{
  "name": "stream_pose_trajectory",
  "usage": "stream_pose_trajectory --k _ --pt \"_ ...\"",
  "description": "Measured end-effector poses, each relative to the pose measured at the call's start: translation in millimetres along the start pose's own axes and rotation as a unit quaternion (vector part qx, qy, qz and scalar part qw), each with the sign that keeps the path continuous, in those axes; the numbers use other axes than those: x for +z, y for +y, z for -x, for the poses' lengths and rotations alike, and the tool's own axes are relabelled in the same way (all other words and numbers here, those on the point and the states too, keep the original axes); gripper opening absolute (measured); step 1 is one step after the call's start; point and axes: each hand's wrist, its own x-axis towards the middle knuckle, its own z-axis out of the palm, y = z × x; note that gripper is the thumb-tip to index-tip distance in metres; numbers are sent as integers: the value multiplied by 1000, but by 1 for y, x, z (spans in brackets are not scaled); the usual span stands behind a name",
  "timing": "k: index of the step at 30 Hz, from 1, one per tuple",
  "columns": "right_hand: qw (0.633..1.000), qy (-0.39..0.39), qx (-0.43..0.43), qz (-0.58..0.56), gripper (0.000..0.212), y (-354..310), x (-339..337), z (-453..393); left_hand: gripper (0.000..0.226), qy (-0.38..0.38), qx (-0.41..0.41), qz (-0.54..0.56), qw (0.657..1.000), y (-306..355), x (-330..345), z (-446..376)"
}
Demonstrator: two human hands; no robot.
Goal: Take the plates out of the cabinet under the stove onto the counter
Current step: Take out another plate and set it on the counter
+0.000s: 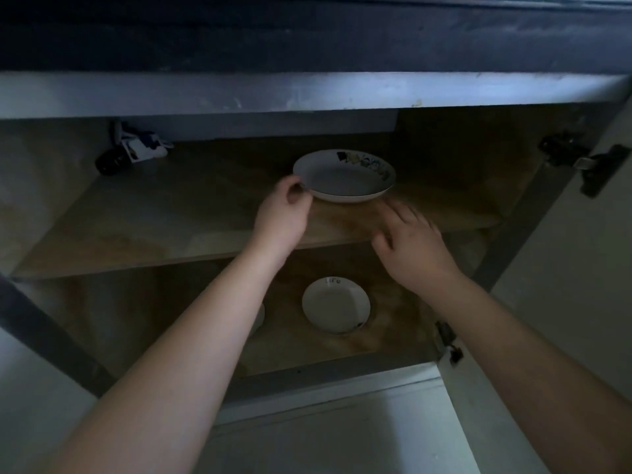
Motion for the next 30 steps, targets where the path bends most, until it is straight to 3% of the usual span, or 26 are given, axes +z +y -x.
stream_pose_trajectory --k 2,4,7,10,15,19,21,24,30 --pt "998 -26 31 -47 55 3 -2 -6 27 11 -108 151 983 11 2 -14" --pt "995 -31 39 -81 52 7 -4 -8 14 21 -196 234 952 20 6 -26" --pt "984 -27 55 -168 47 11 -7 -9 22 37 -258 260 930 26 9 -41" --pt "958 -27 122 -260 46 15 -14 -15 23 1 -287 277 917 29 13 -49" --pt "920 -28 160 -357 45 12 -16 -19 15 -41 -310 229 922 36 25 -55" --pt "891 -21 202 -407 40 16 -12 -23 27 -39 -315 208 925 42 30 -52" --pt "865 -24 234 -443 38 17 -14 -24 28 -37 -306 193 931 45 31 -50" --pt "812 -45 288 -506 42 20 -18 -26 8 -44 -304 149 940 43 28 -46" --pt "745 -47 345 -569 26 26 -29 -27 12 -61 -300 59 950 34 7 -31"
